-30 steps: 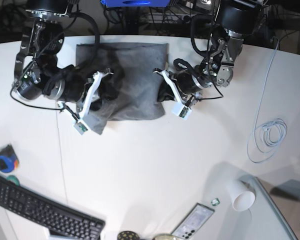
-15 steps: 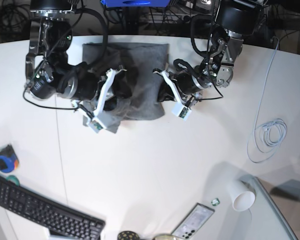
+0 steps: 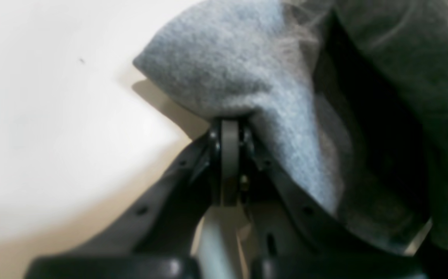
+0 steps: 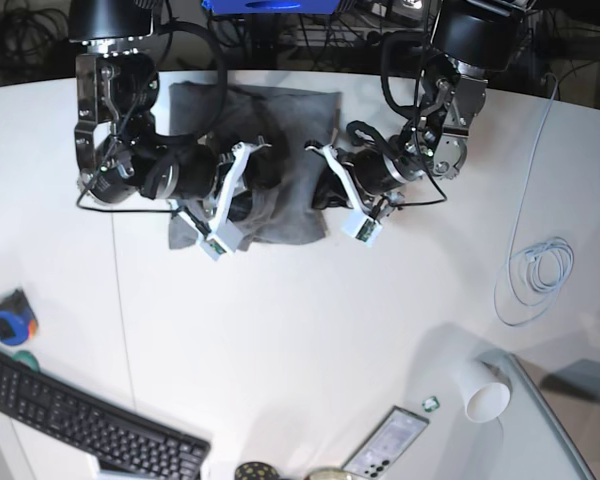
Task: Layout the t-shirt on the table in an organized manner, then fold the t-shirt properly
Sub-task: 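Fold the shirt ends toward the middle with both grippers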
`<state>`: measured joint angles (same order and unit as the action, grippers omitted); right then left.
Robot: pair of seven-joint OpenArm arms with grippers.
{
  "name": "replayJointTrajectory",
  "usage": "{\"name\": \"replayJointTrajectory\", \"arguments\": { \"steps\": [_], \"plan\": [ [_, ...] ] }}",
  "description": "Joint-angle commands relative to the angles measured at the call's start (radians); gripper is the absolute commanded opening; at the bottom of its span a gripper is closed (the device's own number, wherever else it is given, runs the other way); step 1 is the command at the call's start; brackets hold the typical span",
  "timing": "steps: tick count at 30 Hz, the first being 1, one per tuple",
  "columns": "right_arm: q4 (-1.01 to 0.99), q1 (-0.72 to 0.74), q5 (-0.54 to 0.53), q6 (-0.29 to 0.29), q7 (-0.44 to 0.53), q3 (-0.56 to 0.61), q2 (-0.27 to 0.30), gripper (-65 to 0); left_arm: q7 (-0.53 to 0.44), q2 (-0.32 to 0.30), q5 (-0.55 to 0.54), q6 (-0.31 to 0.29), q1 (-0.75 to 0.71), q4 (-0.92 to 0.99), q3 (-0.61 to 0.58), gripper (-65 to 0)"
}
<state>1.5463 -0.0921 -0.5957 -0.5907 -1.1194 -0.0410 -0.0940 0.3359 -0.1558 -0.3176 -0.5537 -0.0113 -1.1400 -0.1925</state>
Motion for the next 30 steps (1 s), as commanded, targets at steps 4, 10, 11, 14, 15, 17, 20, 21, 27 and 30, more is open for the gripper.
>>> {"name": "replayJointTrajectory", "arguments": {
  "steps": [4, 10, 11, 14, 15, 17, 20, 21, 27, 30],
  "plan": [
    [-0.028, 0.022, -0.022, 0.002, 0.014, -0.001, -0.002, -64.5, -0.022, -0.023, -0.015, -0.006, 0.004, -0.019, 0.003, -65.0],
    [-0.053, 0.033, -0.022, 0.002, 0.051, 0.002, 0.0, -64.5, -0.027, -0.087, -0.015, 0.103, -0.028, -0.102, 0.001, -65.0],
    [-0.06, 0.033, -0.022, 0.002, 0.052, 0.002, 0.0, -64.4, -0.025, -0.101, -0.015, 0.103, -0.036, -0.124, 0.001, -65.0],
    [-0.083, 0.041, -0.022, 0.002, 0.055, 0.002, 0.0, -64.4, -0.021, -0.127, -0.013, 0.105, -0.06, -0.153, -0.003, -65.0],
    [-0.093, 0.042, -0.022, 0.002, 0.055, 0.002, 0.0, -64.4, -0.021, -0.132, -0.013, 0.105, -0.062, -0.153, -0.008, -65.0],
    [-0.105, 0.05, -0.022, 0.002, 0.055, 0.002, 0.0, -64.2, -0.021, -0.132, -0.013, 0.105, -0.077, -0.142, -0.009, -65.0],
    [-0.105, 0.051, -0.022, 0.004, 0.055, 0.003, 0.0, -64.2, -0.021, -0.126, -0.013, 0.103, -0.082, -0.122, -0.011, -65.0],
    [-0.105, 0.053, -0.022, 0.004, 0.055, 0.003, 0.0, -64.2, -0.021, -0.124, -0.013, 0.103, -0.082, -0.114, -0.022, -65.0],
    [-0.106, 0.053, -0.022, 0.004, 0.055, 0.003, -0.003, -54.6, -0.021, -0.126, -0.013, 0.105, -0.071, -0.105, -0.118, -65.0],
    [-0.103, 0.053, -0.022, 0.004, 0.051, 0.003, -0.006, -39.6, -0.019, -0.123, -0.013, 0.105, -0.069, -0.102, -0.118, -65.0]
  ]
}}
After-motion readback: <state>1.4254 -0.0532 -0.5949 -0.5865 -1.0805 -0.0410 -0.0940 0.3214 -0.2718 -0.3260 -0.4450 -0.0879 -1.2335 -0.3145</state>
